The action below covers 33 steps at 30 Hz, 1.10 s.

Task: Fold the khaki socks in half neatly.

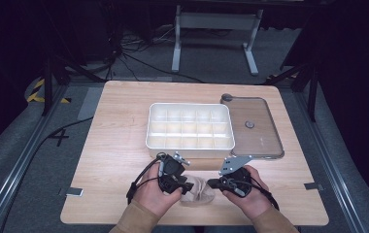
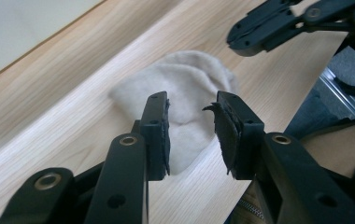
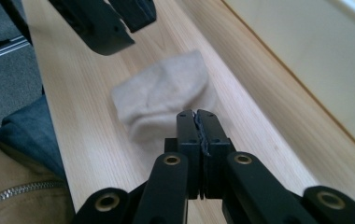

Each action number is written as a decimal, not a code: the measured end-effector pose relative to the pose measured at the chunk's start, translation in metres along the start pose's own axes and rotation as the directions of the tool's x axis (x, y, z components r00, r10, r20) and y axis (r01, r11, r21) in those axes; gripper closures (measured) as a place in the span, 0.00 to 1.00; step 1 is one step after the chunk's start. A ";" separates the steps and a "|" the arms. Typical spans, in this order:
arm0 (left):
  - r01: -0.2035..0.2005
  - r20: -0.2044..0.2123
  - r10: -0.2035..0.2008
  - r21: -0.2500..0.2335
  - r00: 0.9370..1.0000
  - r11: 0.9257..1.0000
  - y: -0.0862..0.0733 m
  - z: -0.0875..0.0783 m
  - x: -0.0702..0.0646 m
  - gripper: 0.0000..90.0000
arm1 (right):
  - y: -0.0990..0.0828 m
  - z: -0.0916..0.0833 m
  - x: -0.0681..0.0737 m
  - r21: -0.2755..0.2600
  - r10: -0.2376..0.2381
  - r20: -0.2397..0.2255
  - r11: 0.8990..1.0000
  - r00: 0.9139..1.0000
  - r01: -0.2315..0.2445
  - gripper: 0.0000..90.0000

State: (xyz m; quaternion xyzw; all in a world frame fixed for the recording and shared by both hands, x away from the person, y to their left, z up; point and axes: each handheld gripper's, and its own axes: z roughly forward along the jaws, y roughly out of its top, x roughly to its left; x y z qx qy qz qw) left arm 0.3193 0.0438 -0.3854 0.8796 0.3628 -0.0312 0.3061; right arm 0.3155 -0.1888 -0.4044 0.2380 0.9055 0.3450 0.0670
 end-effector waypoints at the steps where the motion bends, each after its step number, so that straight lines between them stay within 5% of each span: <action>1: 0.004 -0.007 -0.004 -0.004 1.000 1.000 -0.001 -0.002 0.001 0.74 | 0.003 0.001 0.002 -0.009 -0.013 -0.005 1.000 1.000 0.013 0.99; 14: 0.060 -0.056 -0.060 -0.005 0.997 0.998 -0.017 -0.008 0.009 0.80 | 0.023 0.029 0.020 -0.017 -0.086 -0.055 0.996 0.995 0.086 0.99; 33: 0.014 -0.059 -0.012 0.042 0.998 0.999 -0.004 0.005 0.003 0.90 | 0.002 0.027 0.011 0.046 -0.033 -0.038 0.998 0.999 0.035 0.99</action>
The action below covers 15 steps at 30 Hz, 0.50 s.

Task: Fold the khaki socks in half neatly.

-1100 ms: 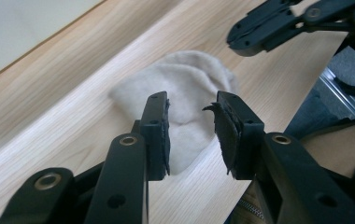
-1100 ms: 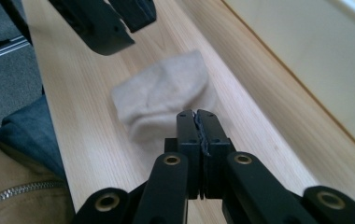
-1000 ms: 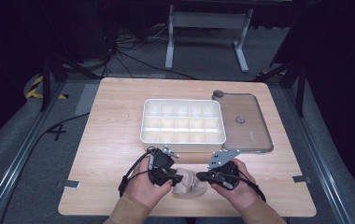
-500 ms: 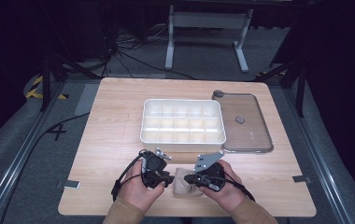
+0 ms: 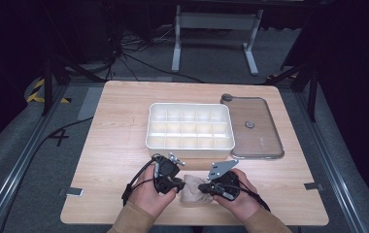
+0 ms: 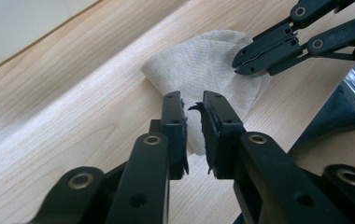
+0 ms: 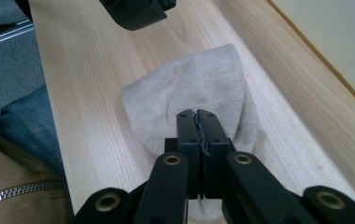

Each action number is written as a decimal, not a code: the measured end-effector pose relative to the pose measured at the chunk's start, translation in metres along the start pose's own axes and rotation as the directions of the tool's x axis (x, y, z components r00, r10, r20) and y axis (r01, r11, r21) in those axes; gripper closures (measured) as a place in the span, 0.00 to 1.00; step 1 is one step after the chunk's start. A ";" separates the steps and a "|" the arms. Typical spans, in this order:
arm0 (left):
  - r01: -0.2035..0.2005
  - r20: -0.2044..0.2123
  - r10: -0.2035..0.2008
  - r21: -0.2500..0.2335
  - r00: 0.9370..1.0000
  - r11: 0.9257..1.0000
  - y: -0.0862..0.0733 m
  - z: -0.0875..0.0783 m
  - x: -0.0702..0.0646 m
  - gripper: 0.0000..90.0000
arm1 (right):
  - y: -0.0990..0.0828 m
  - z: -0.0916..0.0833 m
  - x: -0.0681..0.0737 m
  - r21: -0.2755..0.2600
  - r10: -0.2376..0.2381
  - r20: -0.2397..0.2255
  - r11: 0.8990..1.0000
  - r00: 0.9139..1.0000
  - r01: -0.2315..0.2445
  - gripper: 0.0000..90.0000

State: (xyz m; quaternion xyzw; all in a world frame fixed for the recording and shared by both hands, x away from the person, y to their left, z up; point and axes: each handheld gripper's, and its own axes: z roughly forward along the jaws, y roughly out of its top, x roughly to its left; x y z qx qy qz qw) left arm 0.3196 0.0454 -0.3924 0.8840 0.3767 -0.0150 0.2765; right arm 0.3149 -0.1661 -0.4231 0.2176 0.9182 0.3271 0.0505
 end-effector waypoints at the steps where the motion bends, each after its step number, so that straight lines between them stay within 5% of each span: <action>1: -0.005 0.000 0.005 0.000 1.000 1.000 0.000 0.001 0.000 0.91 | -0.001 0.000 0.000 0.001 0.002 0.003 1.000 1.000 -0.002 0.99; 15: -0.011 0.006 0.011 -0.010 1.000 1.000 0.003 0.002 -0.001 0.97 | -0.010 0.008 -0.005 0.042 0.021 0.011 0.999 1.000 -0.021 0.99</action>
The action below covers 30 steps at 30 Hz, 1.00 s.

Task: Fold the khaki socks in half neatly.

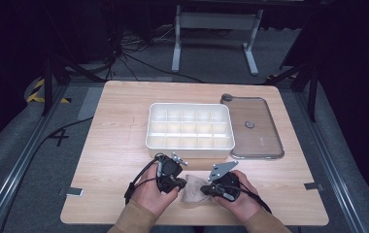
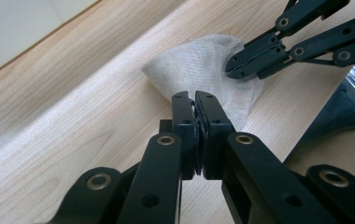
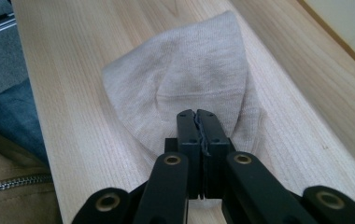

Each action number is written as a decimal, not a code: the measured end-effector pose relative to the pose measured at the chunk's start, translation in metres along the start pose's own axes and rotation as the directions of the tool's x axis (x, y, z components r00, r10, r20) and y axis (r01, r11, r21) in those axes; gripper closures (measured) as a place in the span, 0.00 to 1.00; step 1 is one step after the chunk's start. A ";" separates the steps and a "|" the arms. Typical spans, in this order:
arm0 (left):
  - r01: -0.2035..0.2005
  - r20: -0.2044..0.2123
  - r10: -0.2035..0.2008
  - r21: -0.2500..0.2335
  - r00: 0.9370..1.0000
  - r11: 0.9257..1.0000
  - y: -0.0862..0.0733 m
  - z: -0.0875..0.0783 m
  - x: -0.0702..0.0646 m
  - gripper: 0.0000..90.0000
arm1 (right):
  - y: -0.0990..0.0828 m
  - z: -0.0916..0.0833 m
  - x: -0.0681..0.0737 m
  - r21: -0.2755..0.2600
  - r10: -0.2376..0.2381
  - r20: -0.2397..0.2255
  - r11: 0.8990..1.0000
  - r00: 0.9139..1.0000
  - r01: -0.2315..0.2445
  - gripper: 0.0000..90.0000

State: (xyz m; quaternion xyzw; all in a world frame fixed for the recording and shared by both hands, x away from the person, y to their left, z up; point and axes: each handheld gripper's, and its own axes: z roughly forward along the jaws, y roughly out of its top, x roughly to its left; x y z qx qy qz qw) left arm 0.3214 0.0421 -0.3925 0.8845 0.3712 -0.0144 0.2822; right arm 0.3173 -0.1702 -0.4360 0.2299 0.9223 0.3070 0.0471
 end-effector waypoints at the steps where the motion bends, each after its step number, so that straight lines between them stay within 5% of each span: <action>1: 0.003 0.000 -0.003 -0.001 1.000 1.000 0.000 -0.001 0.000 0.97 | 0.000 0.001 0.000 0.003 0.004 0.000 1.000 1.000 -0.004 0.99; 16: -0.070 0.034 0.072 -0.072 0.997 0.995 0.005 0.019 -0.008 1.00 | -0.004 0.004 0.000 -0.002 0.005 0.002 1.000 1.000 -0.005 1.00; 19: -0.091 0.057 0.094 -0.057 0.994 0.994 0.006 0.029 -0.007 1.00 | -0.004 0.005 0.001 -0.009 0.004 0.011 1.000 1.000 -0.004 1.00; 30: -0.047 0.037 0.044 0.077 0.998 0.996 0.003 0.052 0.001 1.00 | -0.007 0.003 0.002 -0.014 0.007 0.011 1.000 1.000 -0.007 1.00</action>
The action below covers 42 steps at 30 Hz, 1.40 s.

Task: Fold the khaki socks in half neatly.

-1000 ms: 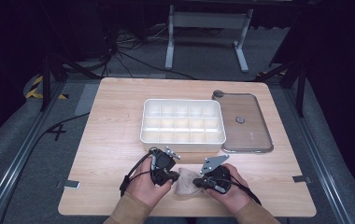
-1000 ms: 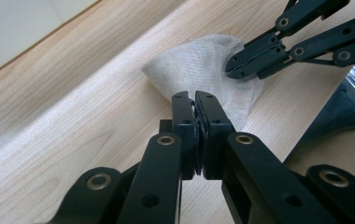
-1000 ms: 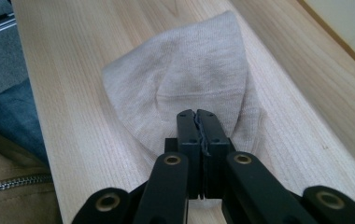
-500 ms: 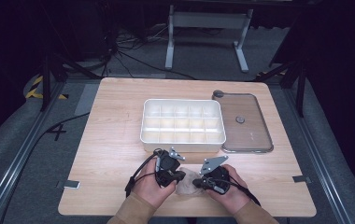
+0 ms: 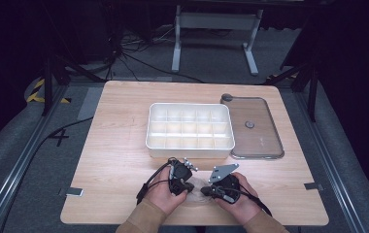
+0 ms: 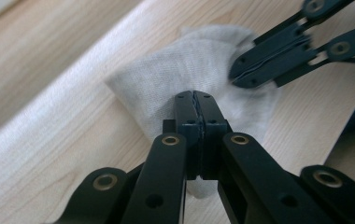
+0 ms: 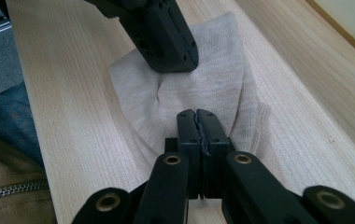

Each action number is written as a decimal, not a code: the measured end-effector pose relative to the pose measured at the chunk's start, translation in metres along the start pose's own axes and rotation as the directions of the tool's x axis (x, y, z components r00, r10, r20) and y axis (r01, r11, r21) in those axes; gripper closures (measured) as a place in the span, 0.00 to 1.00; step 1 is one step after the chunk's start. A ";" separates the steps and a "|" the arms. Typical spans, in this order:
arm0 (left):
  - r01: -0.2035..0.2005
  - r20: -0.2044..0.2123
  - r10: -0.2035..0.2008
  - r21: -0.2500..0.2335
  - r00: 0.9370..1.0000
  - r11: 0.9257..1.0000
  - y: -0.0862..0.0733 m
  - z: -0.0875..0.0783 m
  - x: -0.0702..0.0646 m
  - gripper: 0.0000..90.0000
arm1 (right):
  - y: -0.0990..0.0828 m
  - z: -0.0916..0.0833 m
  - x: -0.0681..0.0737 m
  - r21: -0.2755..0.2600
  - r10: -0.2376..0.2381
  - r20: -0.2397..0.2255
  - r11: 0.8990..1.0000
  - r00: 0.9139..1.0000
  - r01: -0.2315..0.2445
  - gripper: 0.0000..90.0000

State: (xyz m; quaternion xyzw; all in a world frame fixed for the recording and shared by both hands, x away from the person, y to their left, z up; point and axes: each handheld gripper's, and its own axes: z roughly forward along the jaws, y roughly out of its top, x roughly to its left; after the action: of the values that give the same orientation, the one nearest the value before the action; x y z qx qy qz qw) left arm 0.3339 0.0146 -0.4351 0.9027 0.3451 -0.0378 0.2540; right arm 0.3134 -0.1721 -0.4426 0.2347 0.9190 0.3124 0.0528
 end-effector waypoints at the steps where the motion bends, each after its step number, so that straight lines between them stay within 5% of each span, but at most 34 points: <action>1: 0.003 0.001 -0.003 0.003 1.000 1.000 0.000 0.001 0.001 1.00 | 0.000 0.000 0.000 0.001 0.002 0.000 1.000 1.000 -0.002 1.00; 17: 0.010 0.018 -0.010 -0.016 1.000 1.000 -0.009 -0.026 0.004 0.95 | 0.002 -0.004 -0.002 0.004 0.005 0.015 1.000 1.000 -0.005 1.00; 28: 0.028 0.066 -0.029 0.013 0.997 1.000 -0.015 -0.020 0.005 0.80 | 0.010 -0.006 0.004 -0.028 -0.024 0.013 0.999 1.000 0.024 1.00; 42: 0.052 0.087 -0.056 0.038 0.995 0.998 -0.019 -0.009 0.007 0.79 | 0.011 0.007 0.004 -0.016 -0.017 -0.015 1.000 1.000 0.017 1.00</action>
State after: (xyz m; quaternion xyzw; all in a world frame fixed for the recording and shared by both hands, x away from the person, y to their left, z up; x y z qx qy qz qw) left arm 0.3260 0.0352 -0.4375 0.8950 0.3572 -0.0905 0.2516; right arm 0.3155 -0.1588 -0.4417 0.2241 0.9189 0.3208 0.0504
